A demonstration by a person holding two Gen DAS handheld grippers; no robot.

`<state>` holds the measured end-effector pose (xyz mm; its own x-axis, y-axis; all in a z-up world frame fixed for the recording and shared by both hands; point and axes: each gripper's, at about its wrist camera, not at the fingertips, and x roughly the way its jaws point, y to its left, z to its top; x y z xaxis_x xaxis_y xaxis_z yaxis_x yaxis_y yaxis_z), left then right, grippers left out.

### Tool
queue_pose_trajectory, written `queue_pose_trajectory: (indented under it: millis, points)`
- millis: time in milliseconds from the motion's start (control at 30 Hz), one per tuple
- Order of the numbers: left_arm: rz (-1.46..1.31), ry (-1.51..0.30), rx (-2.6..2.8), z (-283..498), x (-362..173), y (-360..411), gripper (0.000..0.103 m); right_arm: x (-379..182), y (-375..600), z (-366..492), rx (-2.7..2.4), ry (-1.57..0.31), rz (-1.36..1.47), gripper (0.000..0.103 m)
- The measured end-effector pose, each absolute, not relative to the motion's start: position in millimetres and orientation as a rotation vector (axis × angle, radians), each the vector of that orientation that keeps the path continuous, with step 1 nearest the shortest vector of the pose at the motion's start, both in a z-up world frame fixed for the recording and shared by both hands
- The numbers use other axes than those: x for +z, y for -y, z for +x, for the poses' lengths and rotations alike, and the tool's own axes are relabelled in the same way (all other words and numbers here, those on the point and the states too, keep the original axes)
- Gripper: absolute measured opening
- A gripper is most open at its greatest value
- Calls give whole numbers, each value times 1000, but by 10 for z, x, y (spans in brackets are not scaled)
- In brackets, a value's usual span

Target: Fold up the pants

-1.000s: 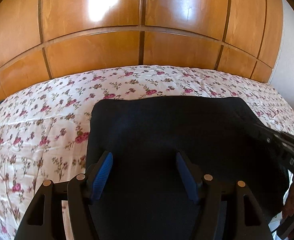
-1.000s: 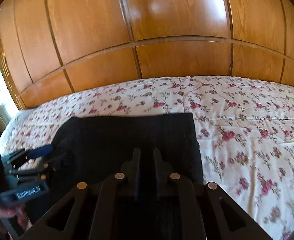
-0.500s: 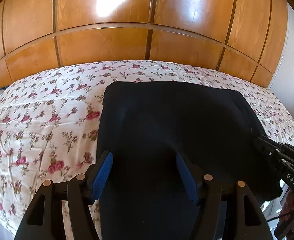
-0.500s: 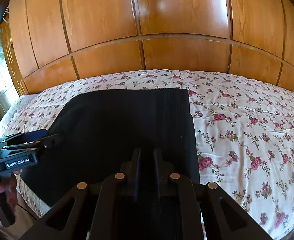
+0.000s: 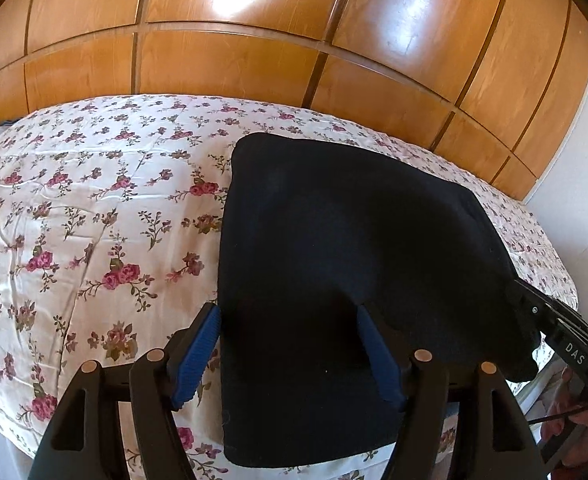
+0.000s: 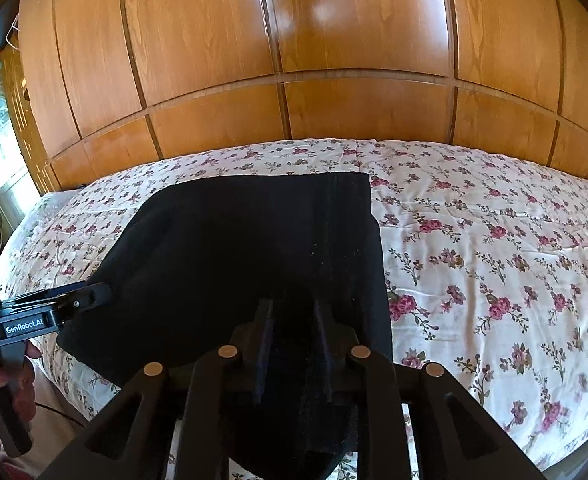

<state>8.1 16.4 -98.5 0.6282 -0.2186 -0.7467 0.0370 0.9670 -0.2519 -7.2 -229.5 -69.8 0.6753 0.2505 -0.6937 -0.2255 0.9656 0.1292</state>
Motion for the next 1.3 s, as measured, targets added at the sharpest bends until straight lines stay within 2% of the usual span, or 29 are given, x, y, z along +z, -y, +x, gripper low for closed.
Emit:
queue_pose_trajectory:
  millis: [233,400,667,1000,1300]
  points:
    - [-246,-897,-163,48,-974,-171,73,-677,2296,-86,265,-780,32,26]
    - [-250,-902,-175,10,-971,-171,74,-669,2374,-82,252,-772,54,41]
    - [-239,-912,-214,28,-961,-171,77,-745,2490,-34,227,-803,97,54]
    - [-219,-904,-244,53,-993,-175,81,-976,2719,70,270,-867,284,72]
    - [-293,-935,-290,109,-1075,-268,87,-1137,2823,145,339,-901,436,79]
